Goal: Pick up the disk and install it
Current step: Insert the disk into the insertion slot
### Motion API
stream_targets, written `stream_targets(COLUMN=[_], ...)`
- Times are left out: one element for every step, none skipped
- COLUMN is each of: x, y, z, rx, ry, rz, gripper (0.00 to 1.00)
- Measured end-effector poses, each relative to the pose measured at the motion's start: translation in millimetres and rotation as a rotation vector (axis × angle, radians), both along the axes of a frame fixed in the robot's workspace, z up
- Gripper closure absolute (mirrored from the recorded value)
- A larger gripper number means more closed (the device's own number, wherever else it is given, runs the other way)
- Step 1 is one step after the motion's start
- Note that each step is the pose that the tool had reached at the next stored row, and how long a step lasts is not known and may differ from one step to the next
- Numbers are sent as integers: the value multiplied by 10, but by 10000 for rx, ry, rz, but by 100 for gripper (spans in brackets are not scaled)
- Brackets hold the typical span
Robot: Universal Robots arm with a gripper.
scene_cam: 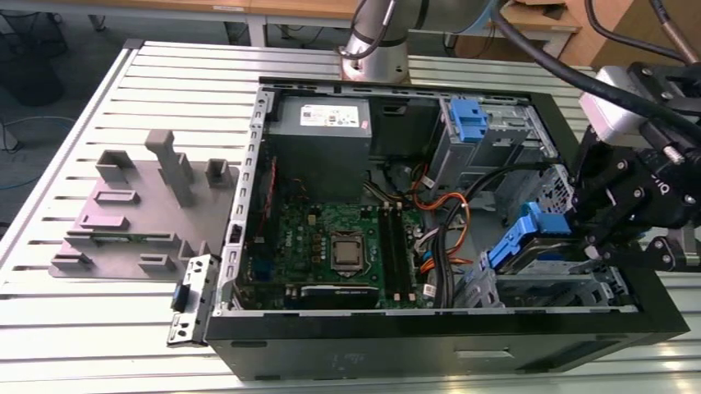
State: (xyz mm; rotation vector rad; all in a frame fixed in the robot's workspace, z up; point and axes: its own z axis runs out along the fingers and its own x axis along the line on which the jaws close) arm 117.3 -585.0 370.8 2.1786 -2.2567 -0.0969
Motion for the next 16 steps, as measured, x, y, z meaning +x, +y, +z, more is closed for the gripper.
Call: stream_targets(x=[0, 0, 0, 1, 1, 0, 0, 0, 0, 0, 0, 0, 0, 0, 0, 0], y=[-2, -3, -3, -4, -6, -7, -7, -8, -8, -8, -8, -8, -8, -8, -8, -9], z=[-17, -33, -49, -67, -87, -107, -125, -144, -159, -163, -163, -163, -164, -163, -165, -174], rx=[-2, -7, -10, -9, -5, -3, -7, -5, -10, -26, -29, -29, -29, -29, -26, -11], ry=[0, 0, 0, 1, 2, 2, 2, 2, 4, 4, 4, 5, 5, 5, 3, 3], rz=[0, 1, 1, 1, 1, 1, 1, 1, 0, 1, 0, 0, 0, 0, 1, 0], gripper=[65, 65, 65, 65, 65, 65, 65, 65, 65, 65, 65, 65, 65, 65, 65, 64])
